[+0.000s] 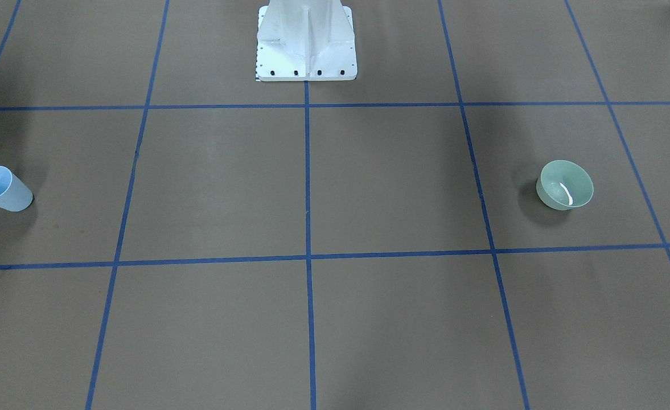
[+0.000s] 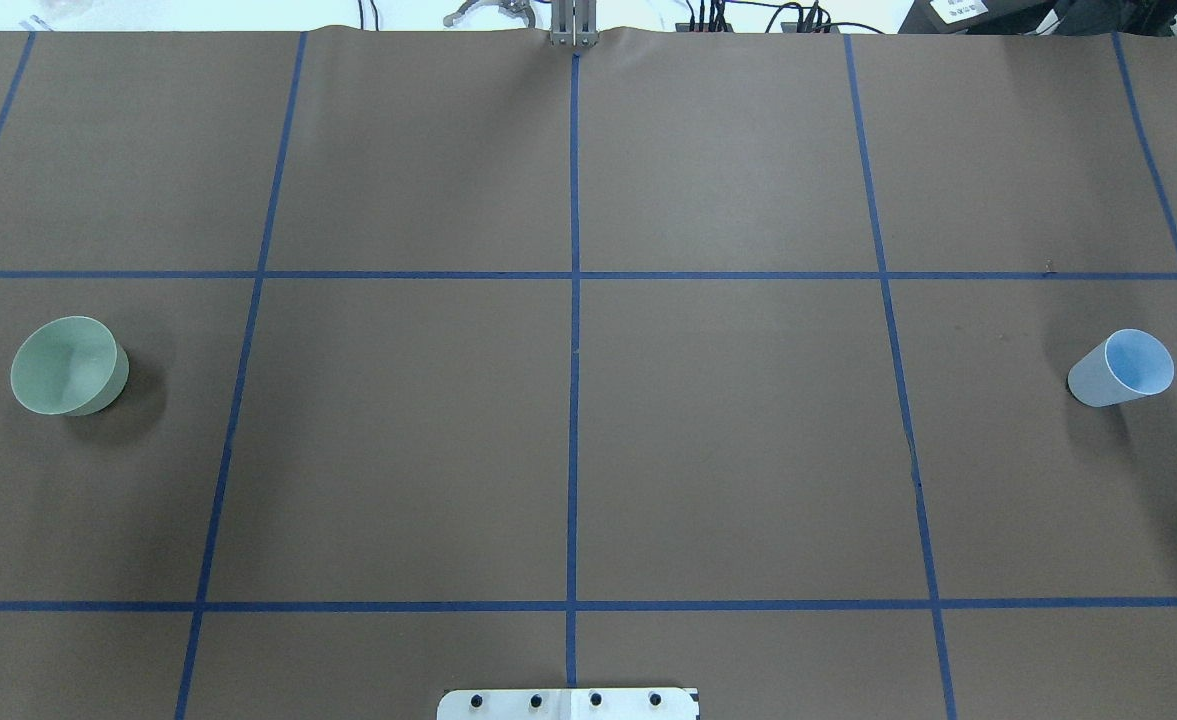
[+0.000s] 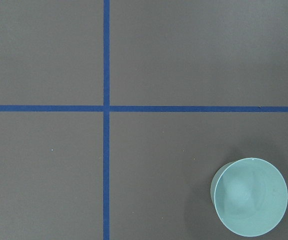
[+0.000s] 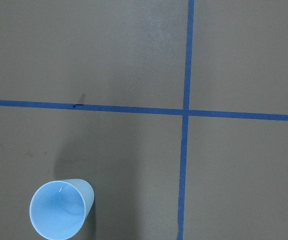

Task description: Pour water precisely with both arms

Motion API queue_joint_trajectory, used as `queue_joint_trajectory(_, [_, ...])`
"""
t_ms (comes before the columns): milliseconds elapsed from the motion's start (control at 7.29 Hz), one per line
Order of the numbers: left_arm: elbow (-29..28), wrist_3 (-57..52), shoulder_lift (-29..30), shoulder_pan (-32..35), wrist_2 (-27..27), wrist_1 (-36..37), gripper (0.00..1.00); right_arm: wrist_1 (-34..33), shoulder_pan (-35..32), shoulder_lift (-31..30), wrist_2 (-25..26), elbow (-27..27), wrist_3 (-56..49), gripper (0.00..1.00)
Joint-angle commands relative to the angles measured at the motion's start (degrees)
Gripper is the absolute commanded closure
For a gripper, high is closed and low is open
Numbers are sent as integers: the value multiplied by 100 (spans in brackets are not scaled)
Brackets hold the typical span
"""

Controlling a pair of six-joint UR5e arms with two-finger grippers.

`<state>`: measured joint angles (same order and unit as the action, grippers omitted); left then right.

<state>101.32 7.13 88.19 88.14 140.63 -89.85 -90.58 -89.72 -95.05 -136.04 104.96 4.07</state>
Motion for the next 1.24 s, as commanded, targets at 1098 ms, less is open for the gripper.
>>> queue_joint_trajectory(1098, [133, 51, -3, -7, -581, 55, 0, 14, 209, -137, 701, 156, -64, 0])
